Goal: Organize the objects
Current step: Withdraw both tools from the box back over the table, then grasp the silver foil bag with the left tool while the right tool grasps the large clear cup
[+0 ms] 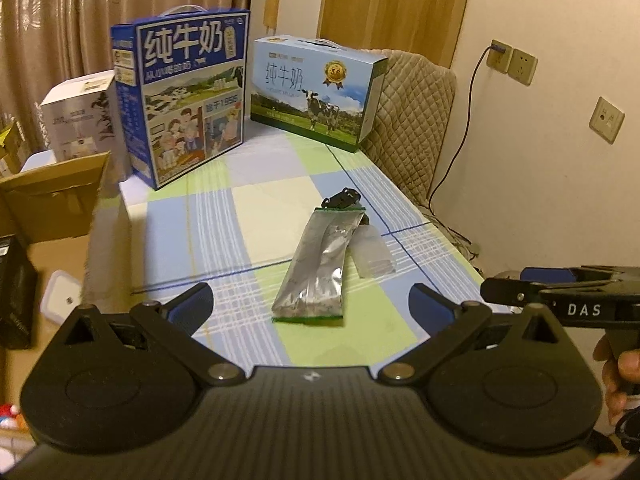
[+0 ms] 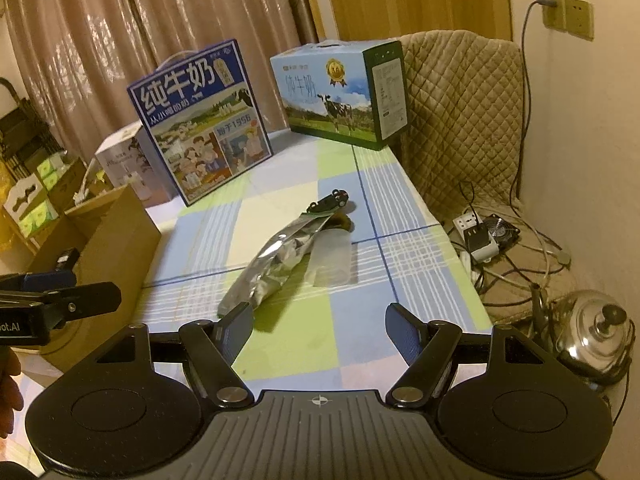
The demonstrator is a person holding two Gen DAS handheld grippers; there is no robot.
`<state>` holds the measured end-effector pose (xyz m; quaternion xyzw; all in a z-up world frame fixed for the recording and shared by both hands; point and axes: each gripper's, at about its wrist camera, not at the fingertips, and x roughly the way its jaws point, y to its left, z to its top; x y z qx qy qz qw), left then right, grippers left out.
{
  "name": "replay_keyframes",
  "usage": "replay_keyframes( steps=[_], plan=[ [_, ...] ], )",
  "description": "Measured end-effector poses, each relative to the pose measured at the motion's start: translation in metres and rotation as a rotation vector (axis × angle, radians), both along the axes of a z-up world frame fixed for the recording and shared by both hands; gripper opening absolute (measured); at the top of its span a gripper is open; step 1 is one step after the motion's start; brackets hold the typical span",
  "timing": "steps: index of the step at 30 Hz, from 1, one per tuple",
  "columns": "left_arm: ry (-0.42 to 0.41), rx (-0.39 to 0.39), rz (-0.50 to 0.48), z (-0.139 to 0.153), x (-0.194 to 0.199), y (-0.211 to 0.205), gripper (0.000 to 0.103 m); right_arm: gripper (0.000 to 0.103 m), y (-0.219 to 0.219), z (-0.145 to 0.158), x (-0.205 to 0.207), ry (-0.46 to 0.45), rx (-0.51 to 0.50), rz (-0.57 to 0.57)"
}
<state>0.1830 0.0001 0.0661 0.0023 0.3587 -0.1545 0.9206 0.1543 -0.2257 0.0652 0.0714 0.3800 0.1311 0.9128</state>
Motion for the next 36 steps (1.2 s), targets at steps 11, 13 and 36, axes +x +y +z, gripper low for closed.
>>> replay_keyframes(
  steps=[11, 13, 36],
  plan=[
    [0.086, 0.116, -0.085, -0.046, 0.069, -0.046, 0.091, 0.07, -0.01, -0.032, 0.06, 0.009, -0.059, -0.027],
    [0.1, 0.125, -0.099, -0.056, 0.082, -0.053, 0.087, 0.07, -0.013, -0.039, 0.07, 0.018, -0.056, -0.034],
    [0.261, 0.179, -0.216, -0.105, 0.171, -0.072, 0.021, 0.07, -0.002, -0.1, 0.125, 0.08, 0.015, -0.06]
  ],
)
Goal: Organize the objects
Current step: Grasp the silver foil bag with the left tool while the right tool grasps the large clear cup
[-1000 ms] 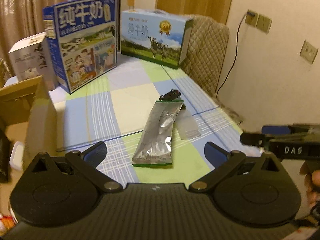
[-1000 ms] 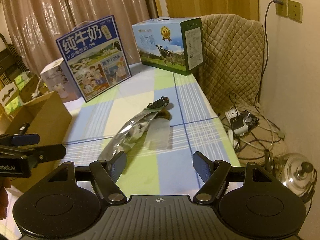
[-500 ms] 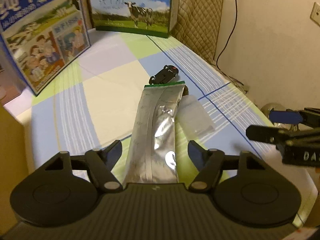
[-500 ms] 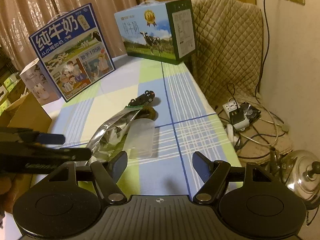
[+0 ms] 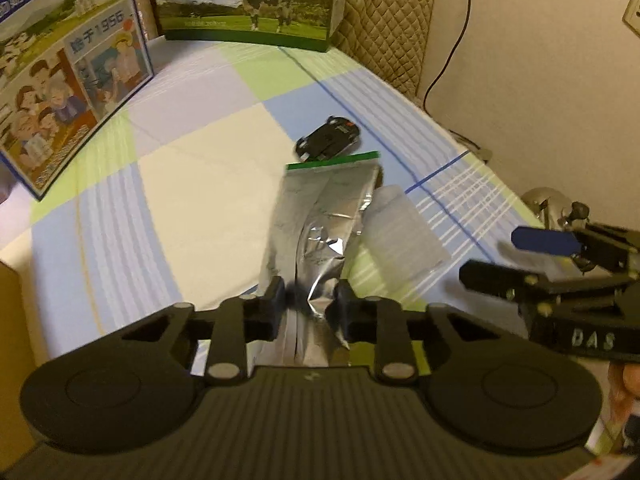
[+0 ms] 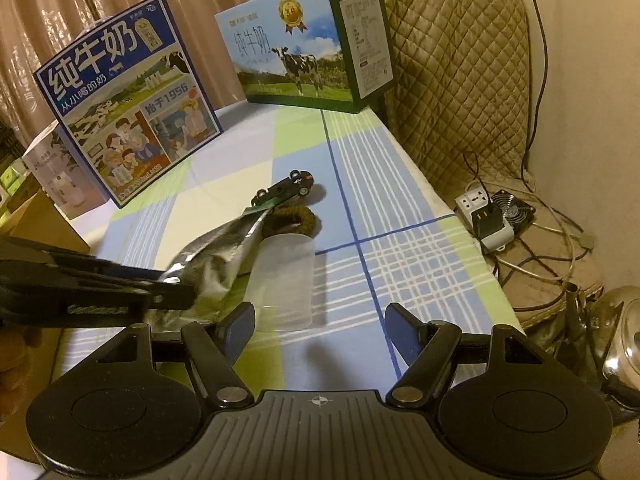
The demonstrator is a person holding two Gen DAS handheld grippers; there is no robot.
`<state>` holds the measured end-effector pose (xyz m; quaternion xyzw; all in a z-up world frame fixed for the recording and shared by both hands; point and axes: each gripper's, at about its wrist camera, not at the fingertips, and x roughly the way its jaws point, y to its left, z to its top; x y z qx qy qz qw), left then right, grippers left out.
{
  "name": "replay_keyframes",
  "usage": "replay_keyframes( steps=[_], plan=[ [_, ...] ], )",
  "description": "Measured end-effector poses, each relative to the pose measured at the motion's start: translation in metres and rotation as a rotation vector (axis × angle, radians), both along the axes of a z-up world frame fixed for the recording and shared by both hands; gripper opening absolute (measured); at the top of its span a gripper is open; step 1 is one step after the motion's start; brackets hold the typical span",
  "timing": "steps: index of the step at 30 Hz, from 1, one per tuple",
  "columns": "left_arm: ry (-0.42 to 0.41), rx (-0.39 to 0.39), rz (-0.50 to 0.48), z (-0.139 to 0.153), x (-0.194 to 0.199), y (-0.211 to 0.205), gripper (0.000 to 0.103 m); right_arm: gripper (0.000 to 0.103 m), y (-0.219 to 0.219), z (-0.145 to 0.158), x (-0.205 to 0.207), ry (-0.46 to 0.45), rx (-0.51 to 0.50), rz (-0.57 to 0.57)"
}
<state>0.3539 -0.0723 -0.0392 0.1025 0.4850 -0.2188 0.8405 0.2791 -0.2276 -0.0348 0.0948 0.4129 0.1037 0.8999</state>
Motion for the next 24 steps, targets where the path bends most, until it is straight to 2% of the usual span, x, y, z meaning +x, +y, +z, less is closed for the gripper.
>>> replay_keyframes(
  steps=[6, 10, 13, 15, 19, 24],
  plan=[
    [0.024, 0.018, 0.06, 0.006, -0.025, 0.023, 0.02, 0.07, 0.007, -0.005, 0.01, -0.001, 0.024, 0.013],
    [0.034, -0.005, 0.085, 0.009, -0.043, 0.034, 0.023, 0.07, 0.019, -0.009, 0.017, -0.008, 0.009, 0.045],
    [0.033, -0.003, 0.051, 0.009, -0.042, 0.032, 0.032, 0.07, 0.029, -0.015, 0.027, -0.005, -0.014, 0.074],
    [0.02, 0.028, 0.015, 0.008, -0.04, 0.026, 0.039, 0.07, 0.035, -0.018, 0.032, -0.003, -0.047, 0.095],
    [0.03, 0.038, -0.035, 0.003, -0.03, 0.017, 0.043, 0.07, 0.04, -0.027, 0.039, 0.018, -0.073, 0.11],
    [0.069, 0.049, -0.034, -0.01, -0.016, 0.013, 0.041, 0.067, 0.041, -0.033, 0.043, 0.029, -0.085, 0.123]
  ],
)
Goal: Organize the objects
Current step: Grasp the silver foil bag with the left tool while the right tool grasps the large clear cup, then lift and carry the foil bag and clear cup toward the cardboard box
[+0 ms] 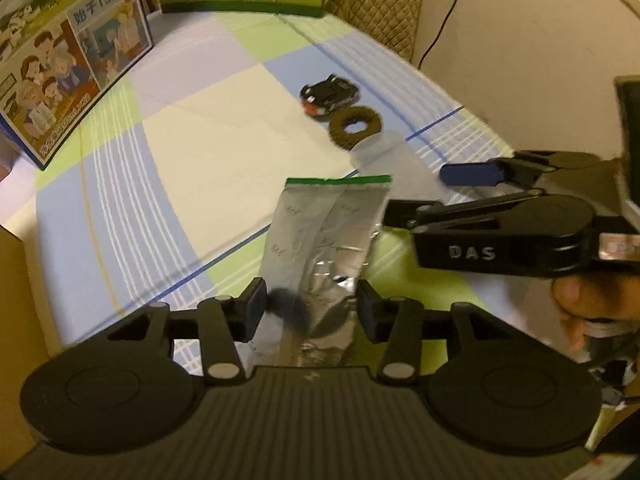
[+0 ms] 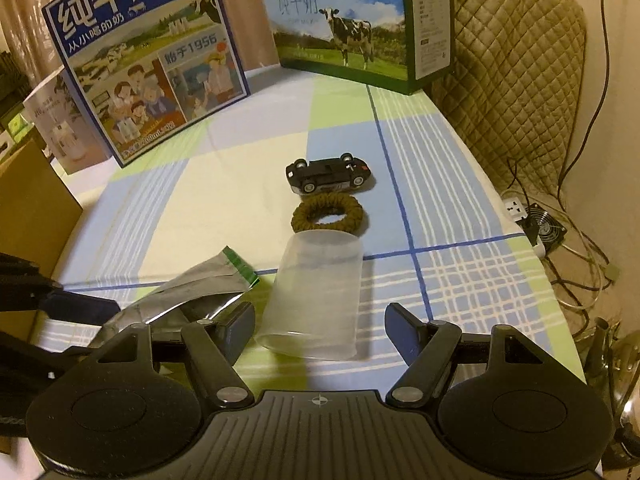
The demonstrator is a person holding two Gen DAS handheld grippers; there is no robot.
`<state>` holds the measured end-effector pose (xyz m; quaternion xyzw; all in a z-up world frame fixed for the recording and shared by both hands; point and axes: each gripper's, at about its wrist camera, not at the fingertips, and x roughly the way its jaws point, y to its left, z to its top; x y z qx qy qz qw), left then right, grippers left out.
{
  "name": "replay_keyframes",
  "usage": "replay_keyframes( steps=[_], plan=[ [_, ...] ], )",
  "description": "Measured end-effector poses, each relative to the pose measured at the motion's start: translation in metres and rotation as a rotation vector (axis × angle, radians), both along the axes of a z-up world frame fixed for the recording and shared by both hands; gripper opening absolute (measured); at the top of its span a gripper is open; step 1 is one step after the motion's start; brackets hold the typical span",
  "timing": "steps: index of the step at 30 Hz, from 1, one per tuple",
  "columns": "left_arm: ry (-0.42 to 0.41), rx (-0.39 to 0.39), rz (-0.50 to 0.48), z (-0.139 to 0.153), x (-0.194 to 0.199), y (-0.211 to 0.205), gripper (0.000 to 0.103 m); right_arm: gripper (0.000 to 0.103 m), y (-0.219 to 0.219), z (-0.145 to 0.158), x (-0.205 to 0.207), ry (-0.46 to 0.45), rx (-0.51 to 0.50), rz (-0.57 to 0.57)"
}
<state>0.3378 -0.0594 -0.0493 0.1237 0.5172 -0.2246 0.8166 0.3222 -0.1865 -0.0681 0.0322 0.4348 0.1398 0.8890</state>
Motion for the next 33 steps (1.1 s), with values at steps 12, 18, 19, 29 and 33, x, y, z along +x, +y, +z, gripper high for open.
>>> replay_keyframes(
  steps=[12, 18, 19, 29, 33],
  plan=[
    [-0.005, -0.044, 0.179, 0.006, -0.025, 0.026, 0.032, 0.049, 0.001, 0.001, -0.009, 0.034, -0.008, 0.019],
    [0.01, -0.089, 0.249, 0.01, -0.068, 0.041, 0.031, 0.049, 0.008, 0.012, -0.043, 0.09, 0.012, 0.045],
    [0.01, -0.092, 0.255, 0.011, -0.076, 0.043, 0.03, 0.049, 0.009, 0.013, -0.051, 0.098, 0.017, 0.048],
    [0.02, -0.091, 0.287, 0.017, -0.155, 0.068, 0.03, 0.049, 0.019, 0.021, -0.123, 0.129, 0.022, 0.05],
    [0.022, -0.093, 0.274, 0.018, -0.166, 0.072, 0.033, 0.05, 0.03, 0.019, -0.141, 0.129, 0.017, 0.097]
  ],
)
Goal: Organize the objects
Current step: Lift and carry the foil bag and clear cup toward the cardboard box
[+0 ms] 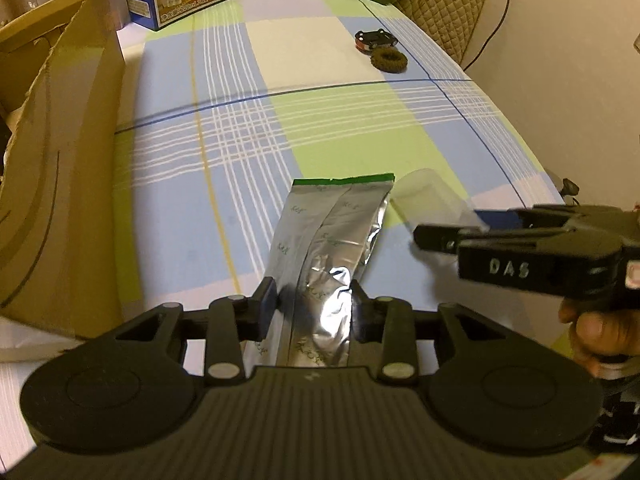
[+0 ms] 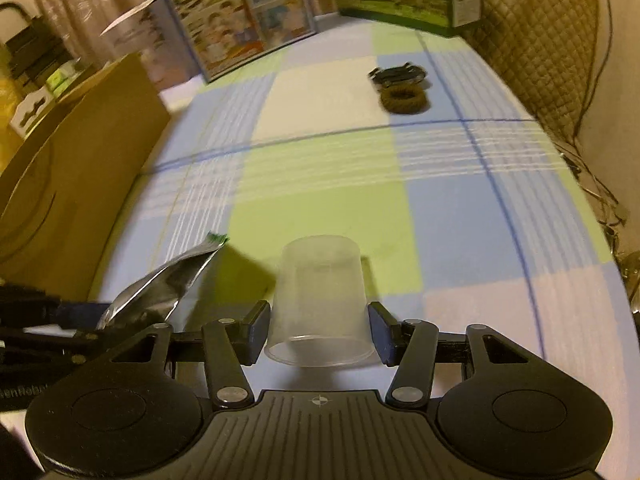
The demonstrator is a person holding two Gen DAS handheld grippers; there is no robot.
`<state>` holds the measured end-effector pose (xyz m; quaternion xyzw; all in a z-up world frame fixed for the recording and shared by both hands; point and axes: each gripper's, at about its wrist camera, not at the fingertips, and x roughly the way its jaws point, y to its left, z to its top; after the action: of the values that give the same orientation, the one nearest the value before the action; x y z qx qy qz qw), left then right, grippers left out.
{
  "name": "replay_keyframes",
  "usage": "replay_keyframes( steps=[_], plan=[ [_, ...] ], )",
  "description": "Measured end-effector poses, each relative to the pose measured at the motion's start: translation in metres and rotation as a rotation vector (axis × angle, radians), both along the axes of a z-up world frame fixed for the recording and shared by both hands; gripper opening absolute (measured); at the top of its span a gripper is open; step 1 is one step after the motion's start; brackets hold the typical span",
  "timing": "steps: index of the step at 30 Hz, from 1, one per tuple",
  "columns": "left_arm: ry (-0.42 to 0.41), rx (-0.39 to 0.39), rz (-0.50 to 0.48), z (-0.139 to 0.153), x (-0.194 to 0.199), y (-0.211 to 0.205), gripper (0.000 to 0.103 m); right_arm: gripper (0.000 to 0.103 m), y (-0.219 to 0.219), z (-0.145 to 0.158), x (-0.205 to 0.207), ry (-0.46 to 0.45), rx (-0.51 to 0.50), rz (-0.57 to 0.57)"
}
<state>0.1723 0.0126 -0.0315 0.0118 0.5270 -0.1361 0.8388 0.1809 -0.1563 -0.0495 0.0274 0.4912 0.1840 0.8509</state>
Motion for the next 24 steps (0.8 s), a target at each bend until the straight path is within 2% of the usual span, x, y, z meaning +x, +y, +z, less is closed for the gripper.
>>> replay_keyframes(
  steps=[2, 6, 10, 17, 19, 24],
  plan=[
    [-0.004, -0.001, -0.004, 0.002, -0.002, 0.002, 0.034, 0.051, 0.001, -0.002, -0.001, 0.019, 0.006, 0.015],
    [-0.013, -0.004, -0.022, 0.006, -0.001, 0.002, 0.044, 0.062, -0.006, 0.002, -0.003, -0.002, 0.006, 0.012],
    [-0.012, -0.001, -0.042, 0.004, 0.005, 0.0, 0.052, 0.063, -0.006, 0.001, -0.005, -0.005, 0.004, 0.034],
    [0.033, 0.013, -0.093, -0.009, 0.022, -0.012, 0.053, 0.063, 0.003, -0.003, -0.001, -0.047, -0.042, 0.065],
    [0.047, 0.018, -0.103, -0.013, 0.026, -0.014, 0.058, 0.063, 0.005, -0.006, -0.001, -0.043, -0.059, 0.076],
    [0.072, 0.064, -0.139, -0.021, 0.029, -0.019, 0.056, 0.061, 0.01, -0.01, 0.0, -0.058, -0.088, 0.099]
  ],
)
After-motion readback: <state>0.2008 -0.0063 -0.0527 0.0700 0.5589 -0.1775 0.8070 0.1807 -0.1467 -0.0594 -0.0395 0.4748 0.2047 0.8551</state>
